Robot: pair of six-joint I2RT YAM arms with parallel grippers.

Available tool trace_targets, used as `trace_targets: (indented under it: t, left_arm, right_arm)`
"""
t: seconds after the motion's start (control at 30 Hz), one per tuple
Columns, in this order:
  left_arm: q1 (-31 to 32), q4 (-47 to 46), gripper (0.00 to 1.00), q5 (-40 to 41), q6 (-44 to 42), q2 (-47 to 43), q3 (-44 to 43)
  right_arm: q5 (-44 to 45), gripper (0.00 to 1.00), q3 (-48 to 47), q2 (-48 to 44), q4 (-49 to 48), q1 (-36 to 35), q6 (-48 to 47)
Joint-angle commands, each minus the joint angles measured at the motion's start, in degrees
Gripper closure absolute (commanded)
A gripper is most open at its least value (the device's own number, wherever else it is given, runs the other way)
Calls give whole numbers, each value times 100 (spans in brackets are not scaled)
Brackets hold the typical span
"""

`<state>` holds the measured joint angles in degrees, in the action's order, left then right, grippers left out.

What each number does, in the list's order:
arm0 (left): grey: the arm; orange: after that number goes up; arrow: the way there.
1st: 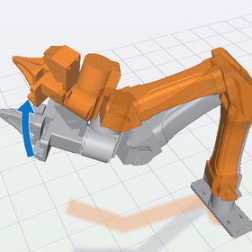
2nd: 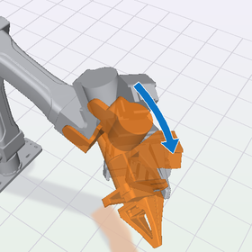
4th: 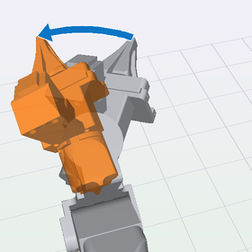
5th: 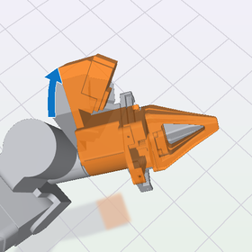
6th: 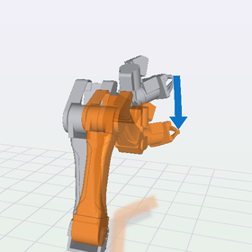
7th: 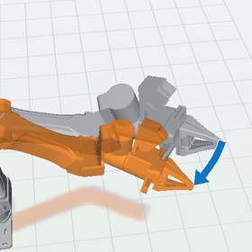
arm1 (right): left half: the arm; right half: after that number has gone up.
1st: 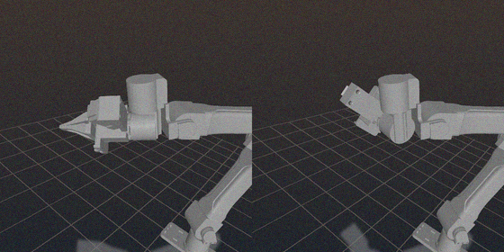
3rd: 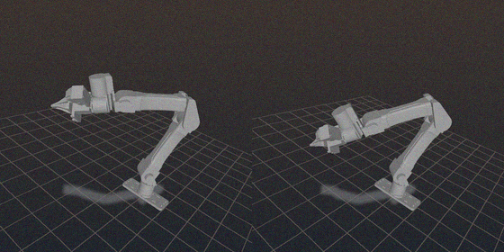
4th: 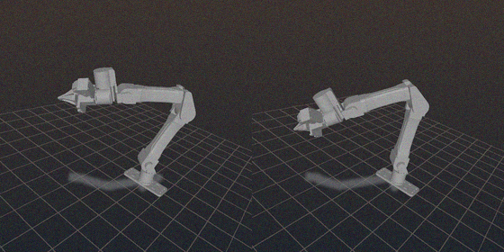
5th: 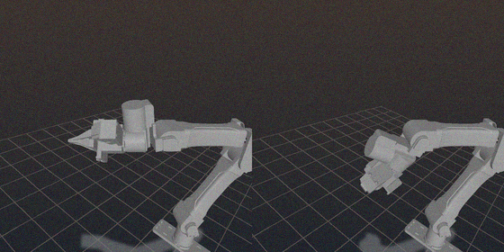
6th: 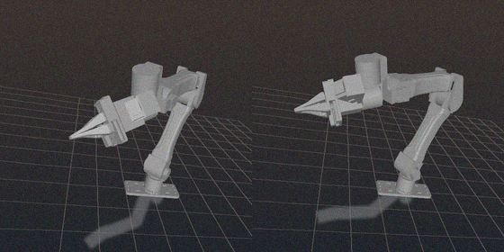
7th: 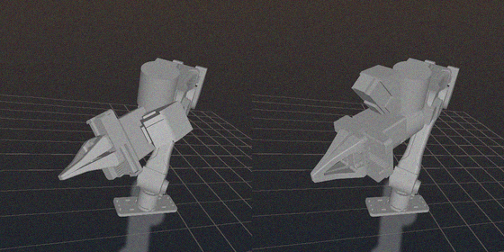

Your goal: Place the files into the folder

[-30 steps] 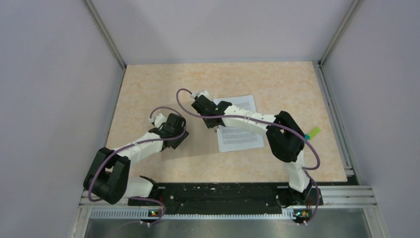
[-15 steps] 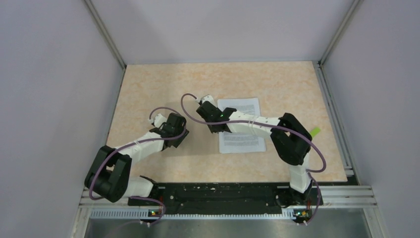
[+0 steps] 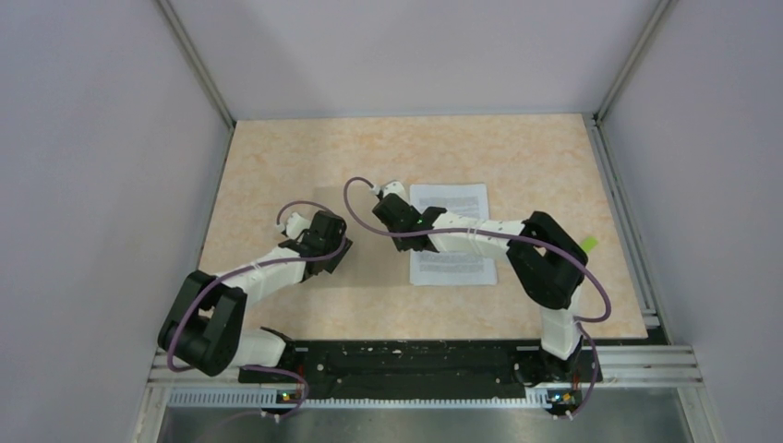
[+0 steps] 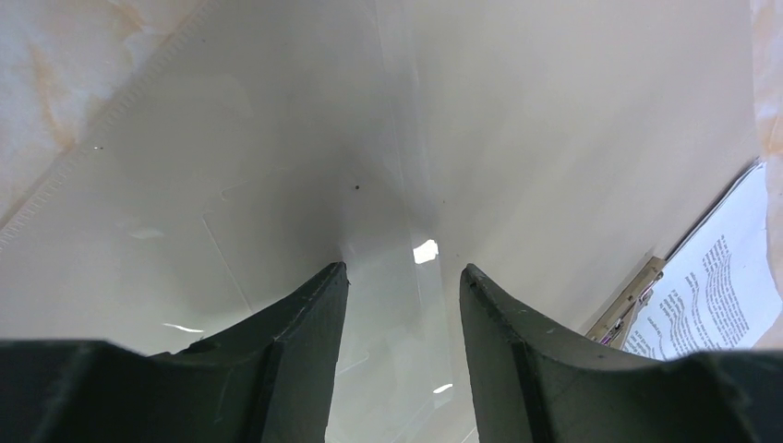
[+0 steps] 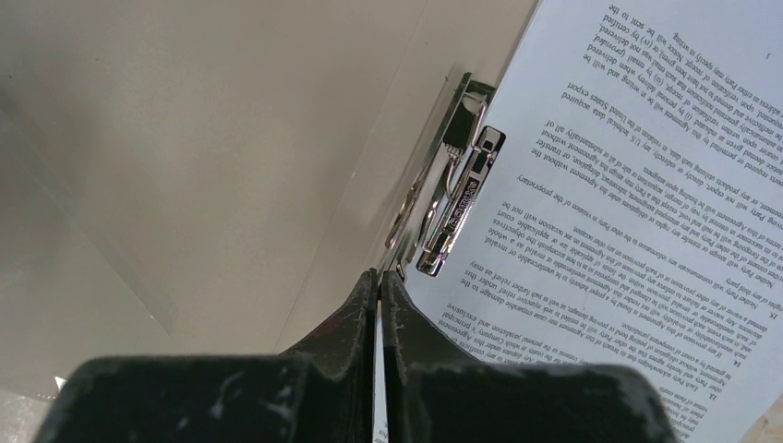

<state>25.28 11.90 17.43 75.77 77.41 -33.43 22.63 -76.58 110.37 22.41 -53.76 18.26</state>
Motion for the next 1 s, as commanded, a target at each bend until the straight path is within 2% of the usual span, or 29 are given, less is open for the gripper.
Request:
trace_targets:
  t: [0.0, 0.53, 0.77, 0.97]
  left_arm:
    - [-59, 634, 46, -19, 20, 385, 364]
    - [-200, 487, 45, -204, 112, 621, 377]
    - [-216, 537, 46, -215, 135, 636, 347]
    - [-177, 888, 45, -1, -828, 420, -164]
  right_arm:
    - [27, 100, 373, 127, 606, 219, 18]
    - [237, 100, 538, 241, 697, 399, -38]
    - [-157, 100, 558, -63, 529, 588, -72]
    - [-540, 100, 385, -74, 412, 711, -121]
